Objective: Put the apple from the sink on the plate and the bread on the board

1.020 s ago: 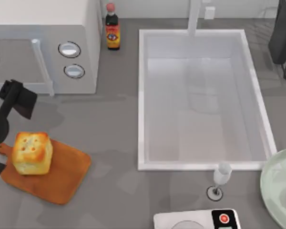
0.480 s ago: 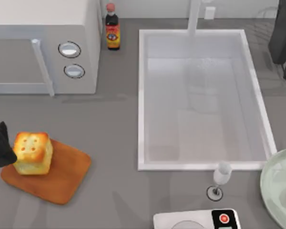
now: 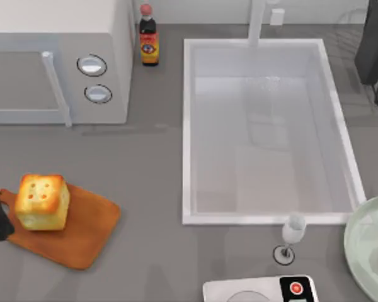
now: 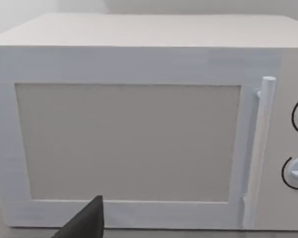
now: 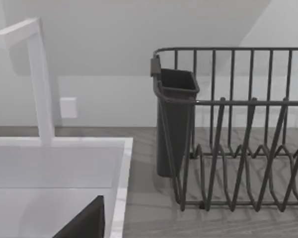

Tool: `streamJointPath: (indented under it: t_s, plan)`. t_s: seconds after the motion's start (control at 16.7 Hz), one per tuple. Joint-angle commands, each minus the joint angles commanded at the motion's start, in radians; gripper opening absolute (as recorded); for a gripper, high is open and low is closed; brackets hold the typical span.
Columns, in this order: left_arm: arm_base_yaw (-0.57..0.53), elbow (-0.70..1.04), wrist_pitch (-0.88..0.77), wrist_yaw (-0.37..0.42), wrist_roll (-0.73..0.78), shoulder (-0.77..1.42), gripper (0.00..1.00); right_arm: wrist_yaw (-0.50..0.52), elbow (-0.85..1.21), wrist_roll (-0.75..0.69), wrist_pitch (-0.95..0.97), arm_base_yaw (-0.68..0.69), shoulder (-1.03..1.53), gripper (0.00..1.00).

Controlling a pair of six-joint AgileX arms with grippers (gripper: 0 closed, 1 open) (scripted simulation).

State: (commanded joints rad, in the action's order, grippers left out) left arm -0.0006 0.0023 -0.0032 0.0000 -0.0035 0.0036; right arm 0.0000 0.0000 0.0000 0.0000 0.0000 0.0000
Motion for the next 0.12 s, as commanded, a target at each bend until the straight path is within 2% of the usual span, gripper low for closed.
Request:
streamJointPath:
  t_s: [0.12]
  plan:
    - [0.001,-0.002,0.003,0.000,0.003,-0.004,1.00,0.000,0.000,0.000,0.000,0.000,0.000,1.00]
